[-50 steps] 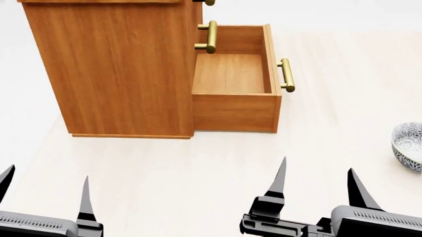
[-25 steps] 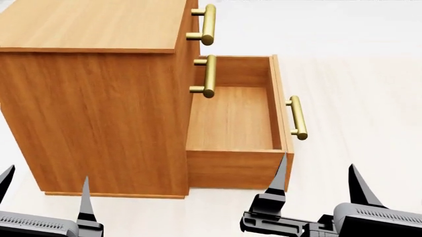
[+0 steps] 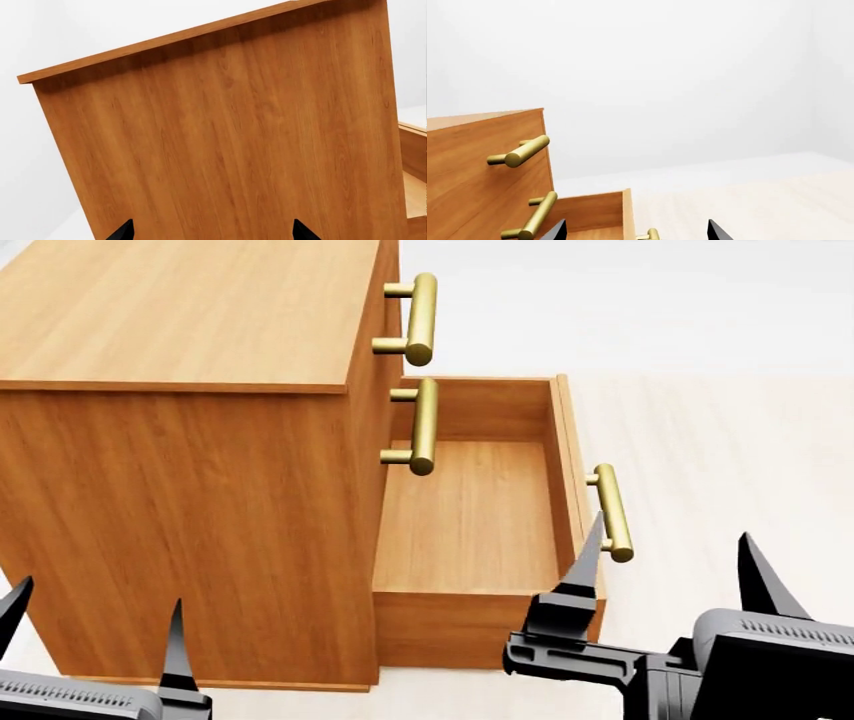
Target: Close the bottom drawer of the cabinet.
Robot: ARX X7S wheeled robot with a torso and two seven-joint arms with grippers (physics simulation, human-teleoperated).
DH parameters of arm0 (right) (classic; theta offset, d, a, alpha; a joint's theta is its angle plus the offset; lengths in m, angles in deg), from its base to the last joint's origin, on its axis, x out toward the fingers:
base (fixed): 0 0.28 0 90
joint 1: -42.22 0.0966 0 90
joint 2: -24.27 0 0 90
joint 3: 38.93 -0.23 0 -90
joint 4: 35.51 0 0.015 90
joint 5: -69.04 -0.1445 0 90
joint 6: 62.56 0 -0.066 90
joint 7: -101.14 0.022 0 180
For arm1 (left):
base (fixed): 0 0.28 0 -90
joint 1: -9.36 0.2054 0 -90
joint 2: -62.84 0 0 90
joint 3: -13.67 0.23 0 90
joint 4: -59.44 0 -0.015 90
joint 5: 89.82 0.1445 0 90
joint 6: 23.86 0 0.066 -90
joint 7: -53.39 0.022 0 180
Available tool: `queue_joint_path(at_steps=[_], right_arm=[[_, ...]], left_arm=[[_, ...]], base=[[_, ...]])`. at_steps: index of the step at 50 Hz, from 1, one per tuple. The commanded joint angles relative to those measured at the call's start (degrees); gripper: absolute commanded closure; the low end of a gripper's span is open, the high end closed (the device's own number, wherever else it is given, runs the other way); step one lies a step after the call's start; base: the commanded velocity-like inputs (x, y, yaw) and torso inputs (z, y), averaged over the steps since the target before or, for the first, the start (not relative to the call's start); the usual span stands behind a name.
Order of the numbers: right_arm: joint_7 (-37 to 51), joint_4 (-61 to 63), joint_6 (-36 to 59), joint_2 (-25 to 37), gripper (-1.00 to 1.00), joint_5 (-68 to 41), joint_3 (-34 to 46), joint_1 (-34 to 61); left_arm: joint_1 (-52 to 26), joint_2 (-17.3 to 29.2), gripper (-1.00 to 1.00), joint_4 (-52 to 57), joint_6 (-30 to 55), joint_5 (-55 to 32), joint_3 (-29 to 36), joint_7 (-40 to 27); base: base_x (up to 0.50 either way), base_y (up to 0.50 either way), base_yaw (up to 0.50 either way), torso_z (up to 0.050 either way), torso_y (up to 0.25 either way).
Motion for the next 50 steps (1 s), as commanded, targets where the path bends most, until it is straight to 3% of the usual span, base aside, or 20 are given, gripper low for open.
queue_joint_path(at_steps=[1,7,27,50], right_arm=[[0.74,4.45,9.08,3.13,-1.00,-2.08,-4.67,7.47],[-1.80,-0.47,6.87,4.27,-1.00,-3.44,-8.38,8.16],[-11.22,-22.99,-11.36,2.66,-1.00,2.25,-9.99,3.64],[-17.33,-43.28,-19.60,0.89,-1.00,7.84,-4.22,7.95]], left_arm=[[0.56,-0.99,-1.00,0.04,-1.12,-0.59,-1.61,0.99],[0.45,-0.82,-1.00,0.04,-1.15,-0.78,-1.48,0.80],[0.46,-0.05,-1.00,-0.24,-1.42,-1.50,-1.22,-0.02],[0.57,0.64,-1.00,0.14,-1.24,-2.11,-0.68,-0.86]], base=[[0.00,0.00,0.00,0.000,0.000],[0.00,0.00,0.00,0.000,0.000],[0.00,0.00,0.00,0.000,0.000],[0.00,0.00,0.00,0.000,0.000]])
